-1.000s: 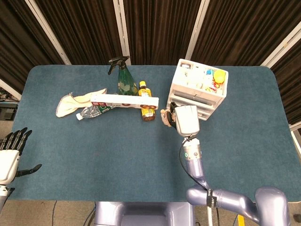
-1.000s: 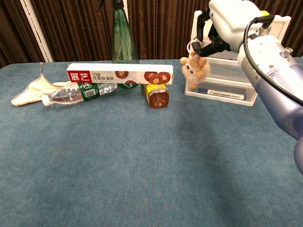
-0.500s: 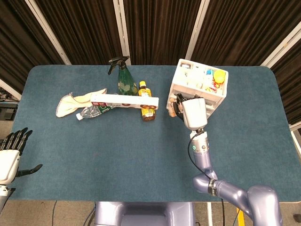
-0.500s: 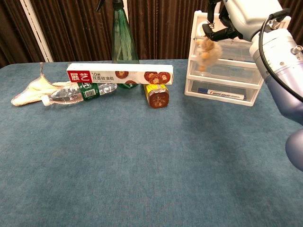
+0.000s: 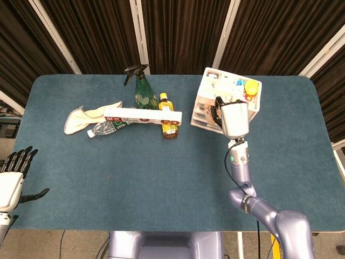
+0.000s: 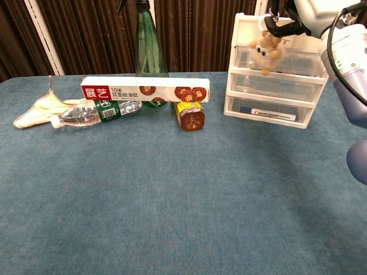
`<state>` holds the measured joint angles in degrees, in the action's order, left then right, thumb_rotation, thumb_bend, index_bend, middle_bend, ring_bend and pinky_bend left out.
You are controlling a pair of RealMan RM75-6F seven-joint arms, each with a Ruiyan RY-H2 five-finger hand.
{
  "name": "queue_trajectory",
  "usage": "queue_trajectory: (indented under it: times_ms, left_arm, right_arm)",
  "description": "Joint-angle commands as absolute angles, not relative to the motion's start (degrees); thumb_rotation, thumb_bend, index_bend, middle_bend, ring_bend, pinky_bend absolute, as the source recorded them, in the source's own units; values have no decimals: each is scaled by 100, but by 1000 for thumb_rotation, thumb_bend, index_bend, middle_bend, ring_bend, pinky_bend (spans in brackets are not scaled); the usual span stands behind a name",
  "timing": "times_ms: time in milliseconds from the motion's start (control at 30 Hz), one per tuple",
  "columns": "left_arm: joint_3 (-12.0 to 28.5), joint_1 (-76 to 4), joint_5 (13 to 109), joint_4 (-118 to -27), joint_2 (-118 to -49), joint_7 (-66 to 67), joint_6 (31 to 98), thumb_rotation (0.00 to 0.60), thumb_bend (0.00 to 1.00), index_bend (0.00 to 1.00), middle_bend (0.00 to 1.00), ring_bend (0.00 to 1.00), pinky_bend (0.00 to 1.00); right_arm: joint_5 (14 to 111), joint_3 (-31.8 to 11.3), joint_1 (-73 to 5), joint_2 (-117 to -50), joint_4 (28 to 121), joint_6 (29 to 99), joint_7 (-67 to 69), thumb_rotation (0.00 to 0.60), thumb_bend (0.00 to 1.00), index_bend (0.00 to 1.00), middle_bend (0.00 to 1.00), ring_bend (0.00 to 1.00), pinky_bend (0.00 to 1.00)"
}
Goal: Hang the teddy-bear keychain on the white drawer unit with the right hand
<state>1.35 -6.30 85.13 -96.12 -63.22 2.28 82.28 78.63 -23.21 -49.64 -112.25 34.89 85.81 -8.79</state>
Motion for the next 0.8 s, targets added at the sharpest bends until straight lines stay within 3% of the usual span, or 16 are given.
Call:
queue_trajectory:
  times_ms: [33, 800]
  left_arm:
    - [136, -632, 8500, -9614, -6325, 237, 8219, 561, 50, 0, 0, 0, 0]
    - [110, -610, 8560, -9640, -6314, 232, 8262, 560, 51, 0, 0, 0, 0]
  right_arm:
    - [7826, -2305, -4965, -11276, 3278, 8537, -742, 600, 445, 604, 1000, 1000, 921]
    - [7790, -2018, -4688, -11282, 3313, 8446, -735, 600, 429, 605, 1000, 1000, 921]
